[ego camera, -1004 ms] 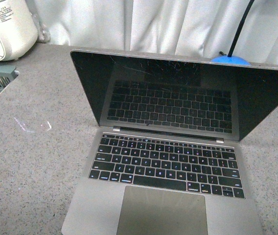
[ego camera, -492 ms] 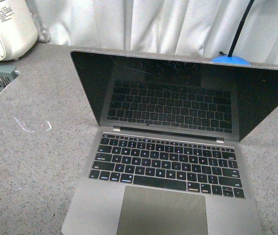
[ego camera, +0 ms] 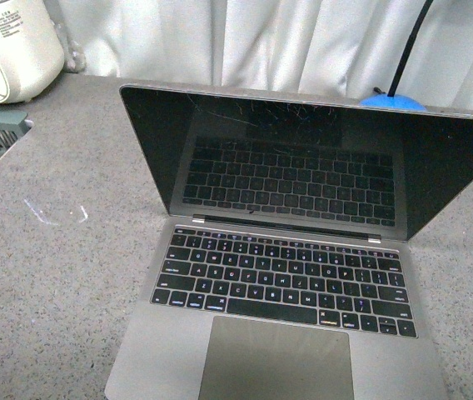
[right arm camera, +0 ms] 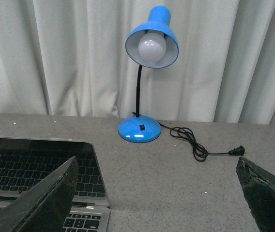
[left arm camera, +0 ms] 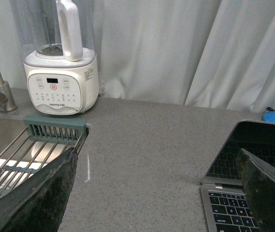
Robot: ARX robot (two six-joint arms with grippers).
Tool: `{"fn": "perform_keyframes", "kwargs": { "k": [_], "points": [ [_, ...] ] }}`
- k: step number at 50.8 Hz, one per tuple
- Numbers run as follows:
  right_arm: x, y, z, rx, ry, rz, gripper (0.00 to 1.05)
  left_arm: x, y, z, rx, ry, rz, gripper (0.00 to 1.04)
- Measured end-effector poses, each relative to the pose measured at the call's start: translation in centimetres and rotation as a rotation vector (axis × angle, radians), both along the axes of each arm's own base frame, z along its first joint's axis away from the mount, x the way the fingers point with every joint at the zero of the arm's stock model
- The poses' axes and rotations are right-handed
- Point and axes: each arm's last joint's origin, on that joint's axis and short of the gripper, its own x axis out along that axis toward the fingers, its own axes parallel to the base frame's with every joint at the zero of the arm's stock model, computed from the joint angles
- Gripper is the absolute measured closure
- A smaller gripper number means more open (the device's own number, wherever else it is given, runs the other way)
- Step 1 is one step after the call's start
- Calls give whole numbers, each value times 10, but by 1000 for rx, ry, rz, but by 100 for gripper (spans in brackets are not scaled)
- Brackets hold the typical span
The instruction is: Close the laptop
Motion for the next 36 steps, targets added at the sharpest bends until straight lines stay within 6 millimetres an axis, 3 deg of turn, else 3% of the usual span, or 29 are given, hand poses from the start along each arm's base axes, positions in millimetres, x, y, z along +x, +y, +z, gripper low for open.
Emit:
{"fn": "perform_keyframes", "kwargs": {
  "k": [19, 21, 32, 36],
  "points": [
    [0, 0, 0, 0, 0, 0, 9, 0, 0, 0, 1, 0, 0, 7],
    [0, 0, 0, 1, 0, 0, 11, 0, 0, 0, 2, 0, 0, 12],
    [0, 0, 0, 0, 0, 0, 46, 0, 0, 0, 2, 0, 0, 50],
    [0, 0, 0, 0, 0, 0, 64, 0, 0, 0, 2, 0, 0, 68]
  ]
}}
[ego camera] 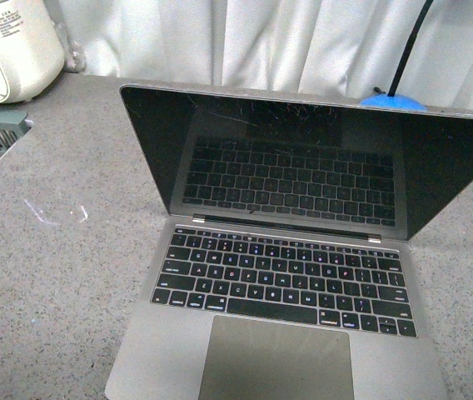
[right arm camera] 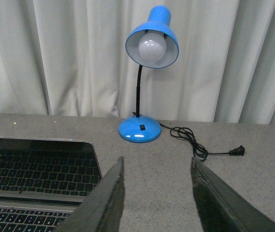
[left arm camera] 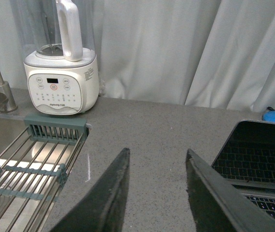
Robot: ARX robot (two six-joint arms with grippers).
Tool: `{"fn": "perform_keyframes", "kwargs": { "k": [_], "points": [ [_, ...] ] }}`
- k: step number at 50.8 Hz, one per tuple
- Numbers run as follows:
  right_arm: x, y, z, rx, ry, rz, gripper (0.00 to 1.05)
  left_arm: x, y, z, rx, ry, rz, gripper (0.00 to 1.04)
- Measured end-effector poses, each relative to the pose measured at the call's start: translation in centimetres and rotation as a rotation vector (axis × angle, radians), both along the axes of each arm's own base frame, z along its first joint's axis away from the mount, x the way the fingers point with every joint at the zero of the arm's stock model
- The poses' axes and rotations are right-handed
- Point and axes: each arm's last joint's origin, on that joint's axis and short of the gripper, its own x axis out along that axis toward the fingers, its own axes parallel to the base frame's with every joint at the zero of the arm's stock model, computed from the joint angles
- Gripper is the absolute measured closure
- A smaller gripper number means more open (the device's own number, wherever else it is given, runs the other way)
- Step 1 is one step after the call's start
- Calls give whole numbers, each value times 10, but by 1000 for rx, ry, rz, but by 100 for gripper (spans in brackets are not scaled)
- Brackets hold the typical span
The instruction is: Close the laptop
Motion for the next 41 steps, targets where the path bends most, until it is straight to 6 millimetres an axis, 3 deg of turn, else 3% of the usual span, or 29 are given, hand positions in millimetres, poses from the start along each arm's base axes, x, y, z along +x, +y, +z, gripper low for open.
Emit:
{"fn": "perform_keyframes", "kwargs": {
  "k": [6, 9, 17, 22, 30, 36, 41],
  "points": [
    [0, 0, 0, 0, 0, 0, 91, 0, 0, 0, 0, 0, 0, 95],
    [0, 0, 0, 0, 0, 0, 103, 0, 0, 0, 0, 0, 0, 101],
    [0, 0, 0, 0, -3, -6, 103, 0, 0, 0, -24, 6, 16, 101],
    [-1, 0, 10, -30, -130, -74, 103, 2, -4, -5, -326, 24, 251, 101],
    [-4, 0, 27, -48, -314, -142, 103, 1, -4, -4, -633, -49, 318, 101],
    [-5, 0, 35, -55, -393, -168, 103, 2, -11, 0, -662, -86, 301, 101],
    [-3, 2, 38, -56, -422, -155, 103, 5, -31, 12, -589, -113, 188, 101]
  ]
}}
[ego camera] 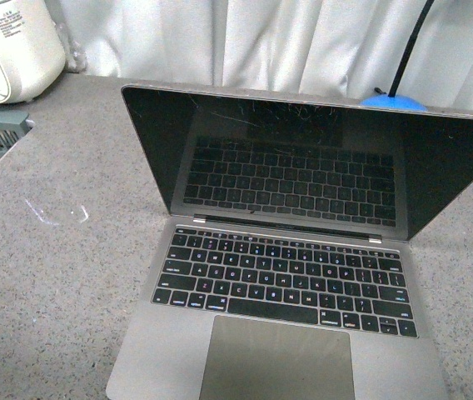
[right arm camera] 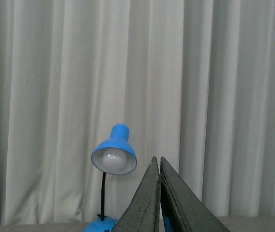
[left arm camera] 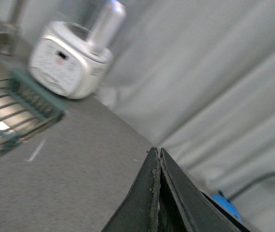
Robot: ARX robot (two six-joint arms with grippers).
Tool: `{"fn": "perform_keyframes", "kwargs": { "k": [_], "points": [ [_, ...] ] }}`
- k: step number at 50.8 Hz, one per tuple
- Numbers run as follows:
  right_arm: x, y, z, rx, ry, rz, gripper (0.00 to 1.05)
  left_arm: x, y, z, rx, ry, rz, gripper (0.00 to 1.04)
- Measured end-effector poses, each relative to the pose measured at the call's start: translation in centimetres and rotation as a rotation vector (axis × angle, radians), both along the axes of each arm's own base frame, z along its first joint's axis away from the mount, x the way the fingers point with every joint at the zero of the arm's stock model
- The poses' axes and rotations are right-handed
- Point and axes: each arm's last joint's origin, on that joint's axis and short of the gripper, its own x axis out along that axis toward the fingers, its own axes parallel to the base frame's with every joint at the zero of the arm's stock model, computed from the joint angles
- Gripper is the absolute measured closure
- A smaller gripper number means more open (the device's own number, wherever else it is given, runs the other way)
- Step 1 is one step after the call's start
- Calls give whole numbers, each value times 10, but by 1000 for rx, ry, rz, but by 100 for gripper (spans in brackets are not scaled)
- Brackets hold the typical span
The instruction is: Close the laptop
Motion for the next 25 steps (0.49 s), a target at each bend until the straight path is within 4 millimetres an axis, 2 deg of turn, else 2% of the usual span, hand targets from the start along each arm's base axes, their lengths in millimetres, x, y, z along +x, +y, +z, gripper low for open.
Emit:
{"fn": "perform_keyframes", "kwargs": {
  "k": [3, 10, 16, 25],
  "points": [
    [7, 4, 3, -29, -18, 38, 103, 7, -14, 13, 44, -29, -92, 101],
    [29, 10, -4, -105, 76, 128, 103, 37, -29, 36, 68, -31, -144, 101],
    [51, 15, -25, -214, 248, 223, 103, 72, -47, 48, 130, 12, -230, 101],
    [96, 18, -11, -327, 314, 304, 103, 115, -67, 71, 167, 17, -290, 101]
  ]
}}
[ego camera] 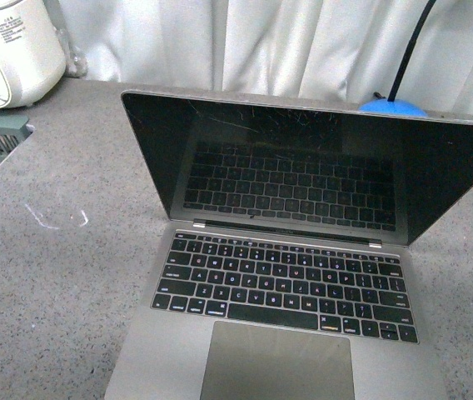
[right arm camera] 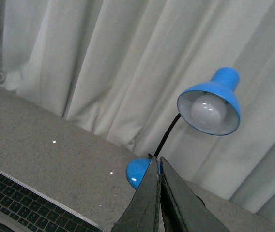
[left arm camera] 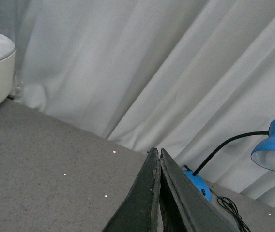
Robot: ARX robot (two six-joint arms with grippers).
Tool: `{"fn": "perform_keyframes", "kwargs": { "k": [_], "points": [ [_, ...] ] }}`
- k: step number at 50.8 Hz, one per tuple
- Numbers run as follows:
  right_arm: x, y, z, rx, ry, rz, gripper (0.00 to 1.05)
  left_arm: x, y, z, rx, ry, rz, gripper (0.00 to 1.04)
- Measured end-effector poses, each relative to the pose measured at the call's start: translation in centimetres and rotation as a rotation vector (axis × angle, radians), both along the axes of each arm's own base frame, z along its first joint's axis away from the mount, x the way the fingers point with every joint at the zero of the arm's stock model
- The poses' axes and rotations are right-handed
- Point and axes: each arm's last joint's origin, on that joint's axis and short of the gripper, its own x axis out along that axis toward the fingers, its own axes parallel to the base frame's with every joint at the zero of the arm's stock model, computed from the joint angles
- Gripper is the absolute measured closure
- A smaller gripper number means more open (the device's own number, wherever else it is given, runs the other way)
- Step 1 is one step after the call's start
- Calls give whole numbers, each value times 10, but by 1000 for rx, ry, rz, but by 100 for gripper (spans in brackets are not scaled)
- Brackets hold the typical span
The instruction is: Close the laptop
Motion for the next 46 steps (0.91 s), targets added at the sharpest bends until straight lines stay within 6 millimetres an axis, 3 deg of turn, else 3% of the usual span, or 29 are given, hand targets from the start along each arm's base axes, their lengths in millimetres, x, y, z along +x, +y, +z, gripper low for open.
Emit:
{"fn": "perform_keyframes", "kwargs": {
  "k": [12, 26, 46],
  "points": [
    [53, 14, 2, -104, 155, 150, 103, 42, -19, -1, 84, 73, -75, 101],
    [95, 28, 3, -179, 221, 241, 103, 81, -25, -2, 166, 163, -91, 101],
    [140, 60, 2, -136, 314, 334, 103, 127, -34, -27, 330, 283, -161, 101]
  ]
}}
